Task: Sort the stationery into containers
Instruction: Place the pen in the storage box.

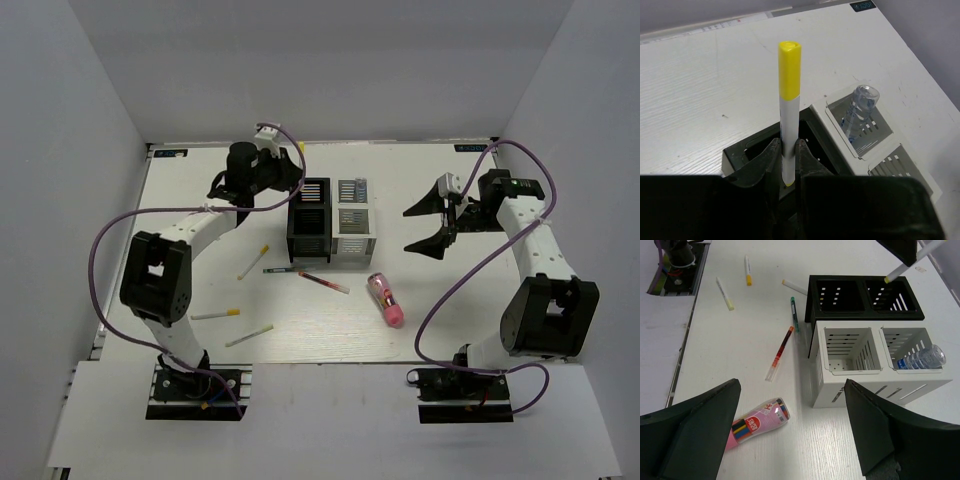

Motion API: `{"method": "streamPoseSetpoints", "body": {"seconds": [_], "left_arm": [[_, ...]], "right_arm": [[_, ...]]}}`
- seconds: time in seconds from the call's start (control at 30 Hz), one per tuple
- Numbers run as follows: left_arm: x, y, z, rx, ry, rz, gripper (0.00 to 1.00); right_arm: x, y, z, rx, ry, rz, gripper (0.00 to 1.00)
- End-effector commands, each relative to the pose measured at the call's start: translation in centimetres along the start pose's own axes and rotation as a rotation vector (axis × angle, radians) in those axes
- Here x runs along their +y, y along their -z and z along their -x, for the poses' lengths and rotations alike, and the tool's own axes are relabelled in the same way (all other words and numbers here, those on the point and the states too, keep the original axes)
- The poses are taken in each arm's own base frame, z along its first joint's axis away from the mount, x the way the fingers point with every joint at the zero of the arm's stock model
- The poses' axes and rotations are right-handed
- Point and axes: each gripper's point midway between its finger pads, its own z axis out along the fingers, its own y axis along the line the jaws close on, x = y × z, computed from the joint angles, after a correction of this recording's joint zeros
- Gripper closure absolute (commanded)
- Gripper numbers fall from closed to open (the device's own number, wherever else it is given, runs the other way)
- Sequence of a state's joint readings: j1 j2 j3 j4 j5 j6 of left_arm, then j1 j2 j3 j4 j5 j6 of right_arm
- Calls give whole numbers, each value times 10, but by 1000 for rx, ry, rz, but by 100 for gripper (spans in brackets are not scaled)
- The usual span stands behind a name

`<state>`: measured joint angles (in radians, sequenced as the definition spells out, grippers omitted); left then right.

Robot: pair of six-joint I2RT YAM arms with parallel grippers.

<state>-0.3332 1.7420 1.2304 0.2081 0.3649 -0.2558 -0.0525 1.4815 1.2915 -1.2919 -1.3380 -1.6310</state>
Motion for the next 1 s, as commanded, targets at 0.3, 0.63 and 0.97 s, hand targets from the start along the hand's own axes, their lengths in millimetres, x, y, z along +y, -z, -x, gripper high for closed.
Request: {"method": "streamPoseSetpoints", "body": {"seconds": [0.3, 0.63, 0.97], "left_arm": [[-2, -31, -7, -20, -12, 39, 57], [-18, -29, 11, -50, -38, 13, 29], [-44, 81, 56, -56, -173, 133, 0]], "right_arm": [[0, 1, -6, -10, -15, -4, 10], [-1, 1, -10, -10, -28, -3, 10], [-4, 4, -23, 55, -69, 5, 16]]}}
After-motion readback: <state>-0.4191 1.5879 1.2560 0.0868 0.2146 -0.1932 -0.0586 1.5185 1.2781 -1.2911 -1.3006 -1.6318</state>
